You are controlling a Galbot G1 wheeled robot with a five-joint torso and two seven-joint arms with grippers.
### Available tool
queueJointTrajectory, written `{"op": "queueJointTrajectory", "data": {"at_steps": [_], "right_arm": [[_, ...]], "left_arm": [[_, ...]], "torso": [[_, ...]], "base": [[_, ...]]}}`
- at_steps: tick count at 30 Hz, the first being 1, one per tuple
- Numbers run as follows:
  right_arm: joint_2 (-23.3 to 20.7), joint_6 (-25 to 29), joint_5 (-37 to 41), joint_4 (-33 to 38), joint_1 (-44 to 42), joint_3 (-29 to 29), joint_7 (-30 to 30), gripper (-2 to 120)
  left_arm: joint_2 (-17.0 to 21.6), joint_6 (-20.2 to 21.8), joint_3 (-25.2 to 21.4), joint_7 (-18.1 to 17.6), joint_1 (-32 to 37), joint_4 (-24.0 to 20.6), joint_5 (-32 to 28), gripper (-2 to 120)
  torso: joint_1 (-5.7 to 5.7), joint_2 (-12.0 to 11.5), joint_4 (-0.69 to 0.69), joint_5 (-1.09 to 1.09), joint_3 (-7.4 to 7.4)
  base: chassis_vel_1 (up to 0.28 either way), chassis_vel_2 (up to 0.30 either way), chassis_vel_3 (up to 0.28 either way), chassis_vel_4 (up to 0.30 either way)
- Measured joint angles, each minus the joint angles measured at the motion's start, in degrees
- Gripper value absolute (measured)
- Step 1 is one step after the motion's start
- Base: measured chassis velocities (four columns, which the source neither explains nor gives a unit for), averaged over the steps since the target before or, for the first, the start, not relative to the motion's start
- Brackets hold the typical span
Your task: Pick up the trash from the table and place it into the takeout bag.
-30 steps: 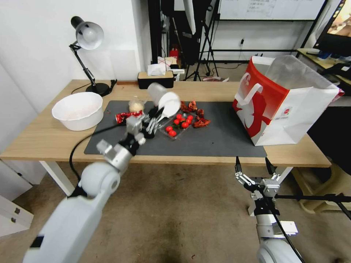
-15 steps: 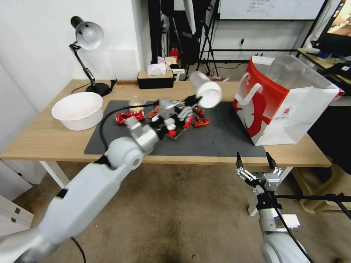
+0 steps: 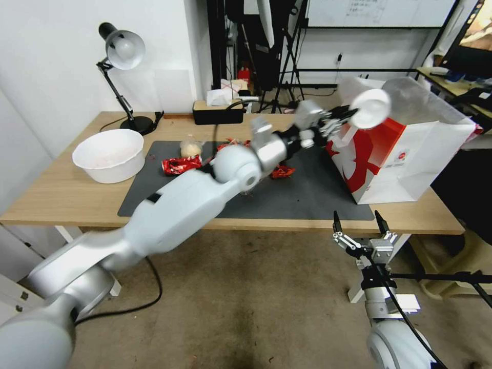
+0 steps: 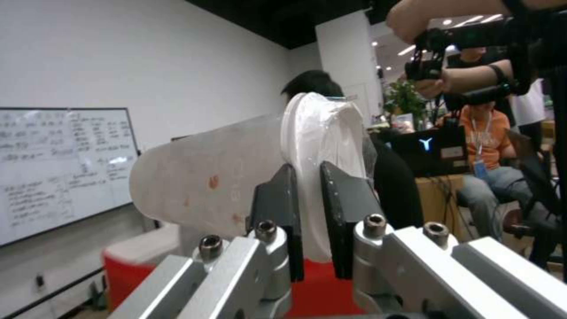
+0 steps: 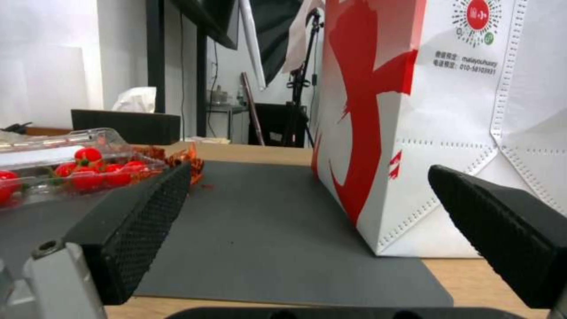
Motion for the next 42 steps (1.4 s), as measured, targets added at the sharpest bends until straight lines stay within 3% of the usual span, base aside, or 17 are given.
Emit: {"op": "queueJointTrajectory", "data": {"at_steps": [7, 10, 11, 13, 17, 23, 30, 39, 42], "right_arm": [[0.19, -0.02, 0.01, 0.01, 0.40, 0.06, 0.00, 100], [0.35, 0.00, 0.10, 0.11, 0.35, 0.23, 0.04, 100], [0.35, 0.00, 0.10, 0.11, 0.35, 0.23, 0.04, 100], [0.50, 0.03, 0.20, 0.18, 0.38, 0.29, 0.05, 100], [0.33, -0.28, 0.44, -0.14, 2.04, -0.55, 0.05, 100], [0.27, -0.39, 0.66, -0.38, 2.32, -0.76, -0.04, 100], [0.30, -0.38, 0.82, -0.70, 2.47, -0.76, -0.07, 100], [0.23, -0.37, 1.06, -0.63, 2.63, -0.68, -0.09, 100], [0.18, -0.32, 1.29, -0.45, 2.43, -0.40, -0.09, 100]], "left_arm": [[-5.83, -0.34, 3.75, 0.70, -5.22, 7.02, -1.44, 7], [-10.07, -1.38, 5.52, 2.02, -7.59, 14.61, -1.42, 7], [-10.07, -1.38, 5.52, 2.02, -7.59, 14.61, -1.42, 7], [-12.03, -2.04, 5.69, 2.98, -8.54, 18.74, -1.08, 7], [-13.28, -2.37, 5.69, 3.49, -9.49, 22.91, -0.69, 7], [-14.07, -2.51, 5.56, 3.73, -9.64, 25.44, 0.38, 8], [-14.48, -1.91, 5.20, 2.54, -9.12, 24.70, 0.15, 36], [-15.33, -1.69, 4.23, 1.50, -9.17, 24.92, 0.18, 63], [-14.80, -1.17, 1.44, 0.17, -8.58, 22.68, -0.87, 79]], "torso": [[-0.01, 0.01, 0.01, -0.01, -0.01], [-0.01, 0.01, 0.00, 0.00, 0.00], [-0.01, 0.01, 0.00, 0.00, 0.00], [-0.01, 0.01, 0.00, -0.02, 0.00], [-0.01, 0.01, 0.01, -0.01, 0.00], [-0.01, 0.01, 0.02, -0.02, 0.00], [-0.01, 0.01, 0.01, -0.02, 0.00], [-0.01, 0.01, 0.01, -0.02, 0.00], [-0.01, 0.01, -0.01, -0.02, -0.01]], "base": [[0.000, 0.000, 0.000, 0.000], [0.000, 0.000, 0.000, 0.000], [0.000, 0.000, 0.000, 0.000], [0.000, 0.000, 0.000, 0.000], [0.000, 0.000, 0.000, 0.000], [0.000, 0.000, 0.000, 0.000], [0.000, 0.000, 0.000, 0.000], [0.000, 0.000, 0.000, 0.000], [0.000, 0.000, 0.000, 0.000]]}}
